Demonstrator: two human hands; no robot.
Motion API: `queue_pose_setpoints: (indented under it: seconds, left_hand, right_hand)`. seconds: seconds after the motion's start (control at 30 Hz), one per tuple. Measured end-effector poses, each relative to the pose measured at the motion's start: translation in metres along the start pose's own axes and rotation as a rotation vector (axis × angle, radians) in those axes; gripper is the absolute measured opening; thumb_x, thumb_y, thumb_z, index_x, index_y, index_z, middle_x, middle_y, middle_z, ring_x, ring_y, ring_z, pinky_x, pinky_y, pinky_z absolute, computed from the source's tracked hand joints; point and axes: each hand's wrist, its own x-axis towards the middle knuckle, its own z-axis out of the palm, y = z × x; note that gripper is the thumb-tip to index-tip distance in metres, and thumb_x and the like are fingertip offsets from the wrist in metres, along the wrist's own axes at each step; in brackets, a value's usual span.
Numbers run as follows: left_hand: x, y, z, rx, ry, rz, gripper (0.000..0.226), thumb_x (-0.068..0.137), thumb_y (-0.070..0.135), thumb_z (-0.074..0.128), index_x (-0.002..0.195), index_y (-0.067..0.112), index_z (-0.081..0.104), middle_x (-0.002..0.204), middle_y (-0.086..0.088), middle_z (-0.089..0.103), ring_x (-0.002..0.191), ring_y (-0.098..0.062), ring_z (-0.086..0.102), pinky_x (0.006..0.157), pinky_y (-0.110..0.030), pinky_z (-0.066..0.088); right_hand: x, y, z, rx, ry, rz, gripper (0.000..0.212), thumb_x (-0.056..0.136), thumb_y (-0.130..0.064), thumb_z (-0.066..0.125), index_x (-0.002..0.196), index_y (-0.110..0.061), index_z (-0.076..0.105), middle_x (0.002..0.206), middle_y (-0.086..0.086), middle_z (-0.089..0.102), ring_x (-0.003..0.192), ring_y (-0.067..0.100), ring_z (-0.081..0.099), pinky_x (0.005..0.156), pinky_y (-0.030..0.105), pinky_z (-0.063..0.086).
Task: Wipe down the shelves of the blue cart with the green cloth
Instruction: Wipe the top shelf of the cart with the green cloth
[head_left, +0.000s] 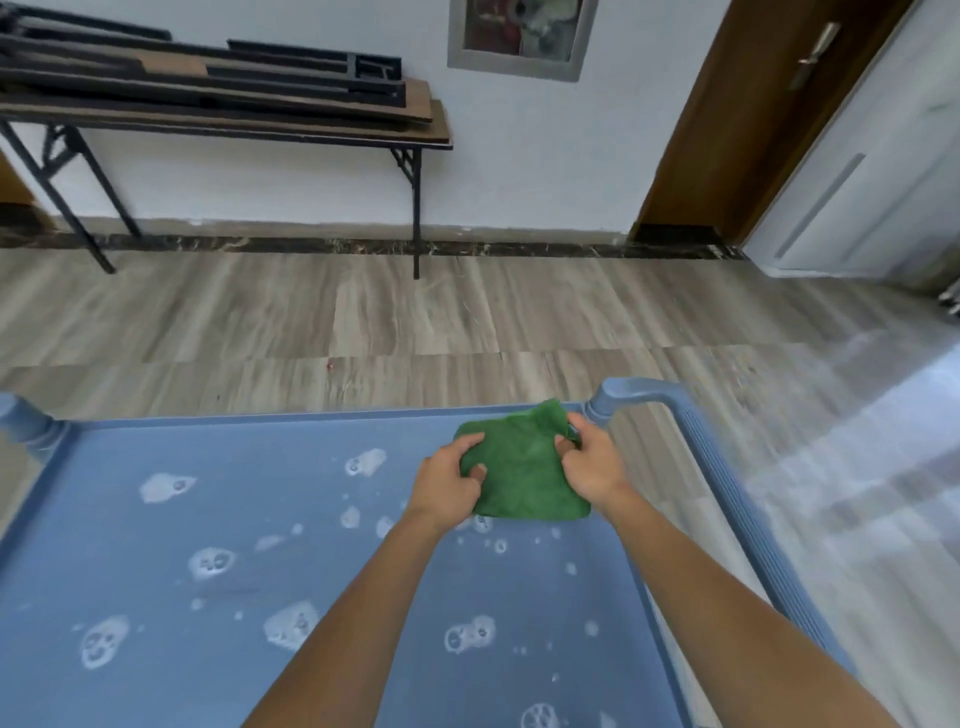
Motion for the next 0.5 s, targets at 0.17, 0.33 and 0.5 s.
queue_pose_setpoints:
  seconds: [0.17,0.33,0.5]
  left_hand:
    - [0.019,-0.020,0.015,0.379,-0.107,-0.184,0.069,0.098,0.032,0.055,0.157,0.029,0.021,0.166,-0.013,0.014,0.144,-0.035,0.034,0.113,-0.045,0.036]
    - [0.043,-0.031,0.007,0.693,-0.016,-0.076,0.053,0.100,0.029,0.046,0.151,0.025,0.032,0.165,-0.007,0.019,0.144,-0.034,0.028,0.109,-0.051,0.035]
    - [0.086,-0.025,0.004,0.872,-0.068,-0.009,0.058,0.105,0.033,0.031,0.159,0.028,0.010,0.169,-0.002,-0.001,0.154,-0.032,0.000,0.121,-0.058,0.012]
  right_hand:
    - [0.029,0.032,0.003,-0.435,-0.076,0.053,0.066,0.100,-0.030,0.054,0.157,-0.016,0.026,0.144,0.019,0.049,0.132,0.038,0.048,0.107,0.047,0.043]
    - [0.039,0.049,0.041,-0.693,-0.135,-0.119,0.073,0.099,-0.052,0.047,0.159,-0.024,0.017,0.165,0.014,0.015,0.152,0.032,0.014,0.123,0.053,0.014]
    - [0.058,0.052,0.083,-0.806,-0.119,-0.294,0.076,0.097,-0.068,0.028,0.160,-0.035,0.002,0.167,0.014,-0.015,0.153,0.033,-0.017,0.119,0.062,-0.011]
